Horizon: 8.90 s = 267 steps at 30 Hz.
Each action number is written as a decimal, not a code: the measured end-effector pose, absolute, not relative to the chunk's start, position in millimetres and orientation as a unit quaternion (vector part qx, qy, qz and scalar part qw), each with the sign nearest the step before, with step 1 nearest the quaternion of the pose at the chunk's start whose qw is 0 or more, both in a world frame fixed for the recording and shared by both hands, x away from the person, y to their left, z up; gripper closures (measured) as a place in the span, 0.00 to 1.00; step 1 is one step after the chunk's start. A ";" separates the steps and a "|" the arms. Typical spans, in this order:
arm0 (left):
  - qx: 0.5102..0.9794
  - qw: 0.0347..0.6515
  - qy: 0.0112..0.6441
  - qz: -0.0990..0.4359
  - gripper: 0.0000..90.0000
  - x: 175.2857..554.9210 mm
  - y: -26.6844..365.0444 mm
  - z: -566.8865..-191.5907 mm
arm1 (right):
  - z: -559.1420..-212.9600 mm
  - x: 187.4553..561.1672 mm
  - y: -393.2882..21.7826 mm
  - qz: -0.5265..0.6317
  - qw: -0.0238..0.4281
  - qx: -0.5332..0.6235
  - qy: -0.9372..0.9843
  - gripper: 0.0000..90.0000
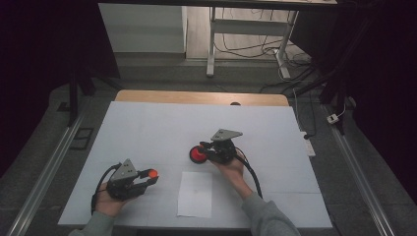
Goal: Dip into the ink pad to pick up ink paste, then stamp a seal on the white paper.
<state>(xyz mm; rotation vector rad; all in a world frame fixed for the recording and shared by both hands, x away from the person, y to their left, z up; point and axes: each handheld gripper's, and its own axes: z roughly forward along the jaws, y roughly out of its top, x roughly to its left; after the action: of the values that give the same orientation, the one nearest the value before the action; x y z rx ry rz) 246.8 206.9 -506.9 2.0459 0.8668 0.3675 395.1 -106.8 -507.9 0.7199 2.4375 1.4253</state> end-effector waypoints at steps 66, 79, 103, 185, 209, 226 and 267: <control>0.815 0.436 0.349 0.153 0.72 244.1 210.1 -503.6 | -529.8 396.8 -97.6 0.459 0.145 0.247 0.841 0.81; 0.814 0.437 0.350 0.155 0.72 244.0 211.1 -502.6 | -530.7 396.4 -97.7 0.461 0.146 0.246 0.840 0.81; 0.814 0.436 0.351 0.155 0.72 245.2 212.6 -502.5 | -494.9 397.9 -112.9 0.508 0.137 0.246 0.814 0.81; 0.816 0.432 0.354 0.150 0.72 245.8 213.0 -503.2 | -529.9 403.5 -97.5 0.459 0.140 0.246 0.842 0.81; 0.813 0.432 0.360 0.152 0.72 248.1 218.1 -504.2 | -511.6 405.9 -111.6 0.522 0.119 0.273 0.799 0.81; 0.813 0.431 0.361 0.153 0.72 248.3 219.6 -504.9 | -491.0 401.6 -125.6 0.547 0.111 0.275 0.783 0.81; 0.814 0.430 0.361 0.151 0.72 249.6 219.6 -506.1 | -480.8 383.3 -143.9 0.548 0.099 0.257 0.790 0.81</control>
<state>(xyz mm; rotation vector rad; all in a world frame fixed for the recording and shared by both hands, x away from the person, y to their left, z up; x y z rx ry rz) 249.6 219.6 -506.1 2.0298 0.9010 0.3780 383.3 -143.9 -480.8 0.7610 2.3345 1.6211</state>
